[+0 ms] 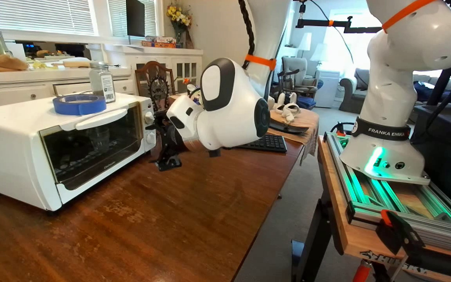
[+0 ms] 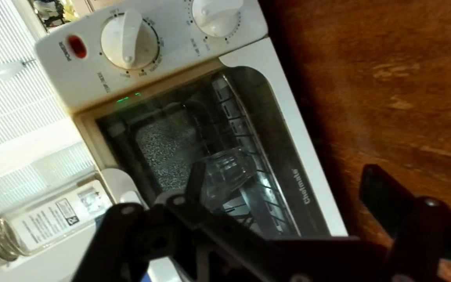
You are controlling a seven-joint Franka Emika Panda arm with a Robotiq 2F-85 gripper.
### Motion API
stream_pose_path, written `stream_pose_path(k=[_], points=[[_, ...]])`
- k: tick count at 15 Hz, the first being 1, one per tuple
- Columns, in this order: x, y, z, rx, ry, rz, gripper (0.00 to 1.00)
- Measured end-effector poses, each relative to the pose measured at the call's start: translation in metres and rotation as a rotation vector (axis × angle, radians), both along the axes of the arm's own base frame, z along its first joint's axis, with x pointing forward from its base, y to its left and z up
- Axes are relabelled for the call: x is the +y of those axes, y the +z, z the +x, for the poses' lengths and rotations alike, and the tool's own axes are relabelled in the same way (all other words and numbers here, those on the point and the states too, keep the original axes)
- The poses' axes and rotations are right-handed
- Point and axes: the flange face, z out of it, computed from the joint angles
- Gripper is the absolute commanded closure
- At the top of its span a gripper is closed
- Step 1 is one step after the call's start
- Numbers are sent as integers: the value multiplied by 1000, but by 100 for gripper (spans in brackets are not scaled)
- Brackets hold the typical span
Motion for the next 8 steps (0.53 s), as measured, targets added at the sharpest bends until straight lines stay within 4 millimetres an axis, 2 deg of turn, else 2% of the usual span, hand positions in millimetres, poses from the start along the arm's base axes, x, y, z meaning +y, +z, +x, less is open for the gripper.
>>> stream_pose_path(k=[3,8], points=[[9,-1,-8,38,41,-156,0],[17,9,-1,-37,106,-395,0]])
